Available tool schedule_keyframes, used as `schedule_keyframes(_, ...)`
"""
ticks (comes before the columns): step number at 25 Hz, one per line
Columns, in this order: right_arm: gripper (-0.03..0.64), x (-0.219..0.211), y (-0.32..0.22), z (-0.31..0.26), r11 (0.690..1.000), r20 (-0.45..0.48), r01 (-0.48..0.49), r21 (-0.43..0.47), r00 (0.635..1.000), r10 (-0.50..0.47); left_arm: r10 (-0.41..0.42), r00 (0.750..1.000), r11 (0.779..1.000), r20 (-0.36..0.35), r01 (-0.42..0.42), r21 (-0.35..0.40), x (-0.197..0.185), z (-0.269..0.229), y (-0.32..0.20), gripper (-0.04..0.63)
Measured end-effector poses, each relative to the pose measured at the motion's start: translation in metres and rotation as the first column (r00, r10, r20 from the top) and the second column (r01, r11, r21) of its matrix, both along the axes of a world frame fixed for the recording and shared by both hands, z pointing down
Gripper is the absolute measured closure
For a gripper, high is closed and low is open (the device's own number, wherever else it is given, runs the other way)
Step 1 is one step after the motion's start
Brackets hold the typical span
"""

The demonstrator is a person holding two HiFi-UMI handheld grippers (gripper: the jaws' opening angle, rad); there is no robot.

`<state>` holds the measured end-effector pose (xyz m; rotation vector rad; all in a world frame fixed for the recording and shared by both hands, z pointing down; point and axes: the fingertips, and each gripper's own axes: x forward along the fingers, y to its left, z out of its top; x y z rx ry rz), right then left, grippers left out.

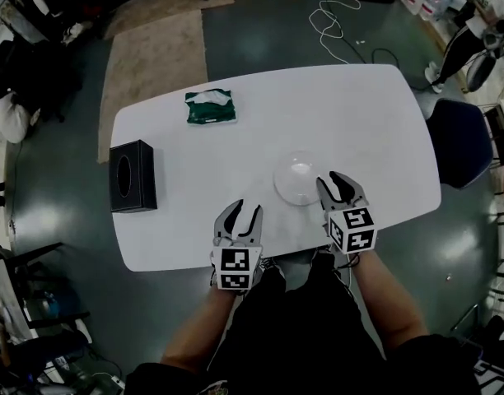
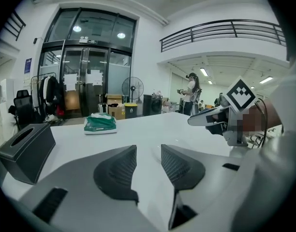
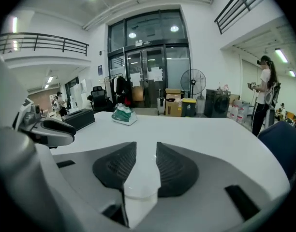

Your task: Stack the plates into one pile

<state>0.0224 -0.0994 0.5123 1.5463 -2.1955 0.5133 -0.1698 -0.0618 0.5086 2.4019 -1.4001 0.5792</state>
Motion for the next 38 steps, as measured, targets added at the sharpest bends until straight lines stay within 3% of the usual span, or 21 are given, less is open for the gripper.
schedule_keyframes(3,0.583,-0.001,0.011,-0.031,0.997,0.014,-0.016,0.071,1.000,0.015,0.013,1.000,0.999,-0.003,-0.013,0.030,-0.007,-0.015,0.000,0.444)
schedule_keyframes(5,0.597,-0.003,0.021,-0.050,0.994,0.045,-0.019,0.103,0.999,0.014,0.019,1.000,0.998,-0.002,-0.019,0.055,-0.010,-0.027,0.001,0.492)
schedule_keyframes(9,0.598,-0.004,0.036,-0.081,0.989,0.084,-0.012,0.149,0.996,-0.001,0.015,1.000,0.996,-0.027,-0.013,0.092,-0.012,-0.054,0.004,0.574)
schedule_keyframes(12,0.598,-0.005,0.044,-0.101,0.984,0.095,0.015,0.177,0.995,-0.032,0.015,0.998,0.995,-0.056,-0.009,0.103,-0.007,-0.075,0.009,0.577)
schedule_keyframes(21,0.598,0.011,0.068,-0.141,0.961,0.135,0.127,0.244,0.977,-0.164,-0.062,0.997,0.981,-0.036,0.068,0.184,0.016,-0.124,0.048,0.577)
schedule_keyframes(31,0.599,0.047,0.117,-0.145,0.934,0.147,0.245,0.260,0.946,-0.289,-0.159,0.987,0.967,-0.037,0.163,0.197,0.072,-0.135,0.112,0.577)
schedule_keyframes(38,0.600,0.059,0.143,-0.139,0.918,0.156,0.301,0.259,0.925,-0.347,-0.216,0.976,0.955,-0.031,0.218,0.202,0.089,-0.128,0.148,0.577)
